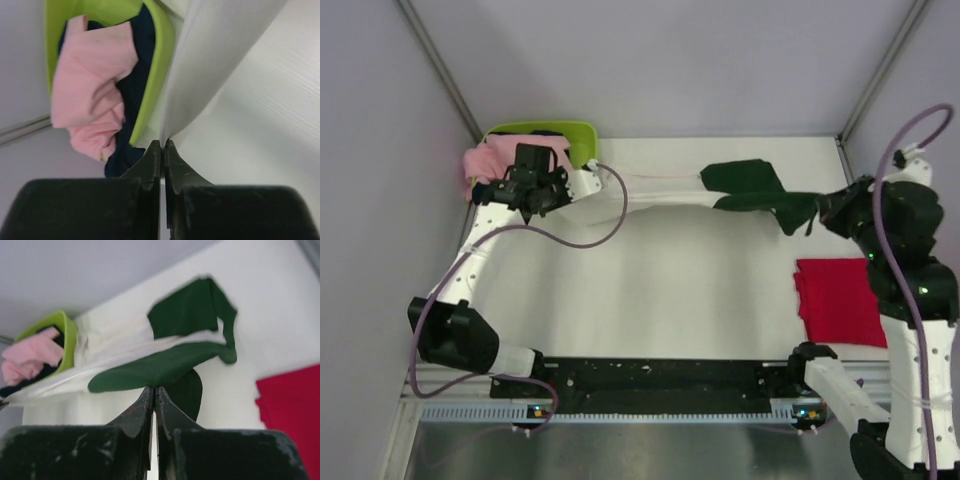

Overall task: Fold and stack the t-shirts
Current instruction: Flatten out the tshirt, then fold the flattened tshirt in 1/3 of the way

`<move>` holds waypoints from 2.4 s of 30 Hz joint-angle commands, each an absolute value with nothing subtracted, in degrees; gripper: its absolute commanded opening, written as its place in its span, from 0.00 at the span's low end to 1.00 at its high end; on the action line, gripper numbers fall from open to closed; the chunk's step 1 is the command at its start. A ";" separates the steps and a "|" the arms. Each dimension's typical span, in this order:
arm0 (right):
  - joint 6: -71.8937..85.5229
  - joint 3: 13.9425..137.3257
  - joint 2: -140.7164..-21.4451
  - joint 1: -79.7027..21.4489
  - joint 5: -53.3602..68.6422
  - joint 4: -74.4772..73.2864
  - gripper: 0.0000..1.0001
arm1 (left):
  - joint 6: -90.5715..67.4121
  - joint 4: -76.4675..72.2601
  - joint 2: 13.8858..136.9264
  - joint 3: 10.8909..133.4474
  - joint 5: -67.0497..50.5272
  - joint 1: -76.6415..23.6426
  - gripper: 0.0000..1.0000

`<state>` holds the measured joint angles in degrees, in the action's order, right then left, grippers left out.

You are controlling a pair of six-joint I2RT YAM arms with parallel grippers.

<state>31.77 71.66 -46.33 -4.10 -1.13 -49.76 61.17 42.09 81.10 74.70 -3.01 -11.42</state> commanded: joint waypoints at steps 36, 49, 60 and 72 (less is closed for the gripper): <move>31.03 149.50 -97.48 18.97 10.72 -21.45 0.00 | 38.84 -3.16 107.84 138.25 11.17 -13.36 0.00; 25.58 120.73 -77.73 25.40 19.95 -31.45 0.00 | 42.62 18.16 99.16 122.46 -2.17 -14.06 0.00; 28.03 72.36 -48.00 25.31 21.70 -43.84 0.00 | 49.82 48.92 86.05 91.60 -13.00 -14.15 0.00; 39.38 47.73 -37.88 23.73 26.02 -45.53 0.00 | 49.92 64.76 81.39 66.19 -18.54 -14.15 0.00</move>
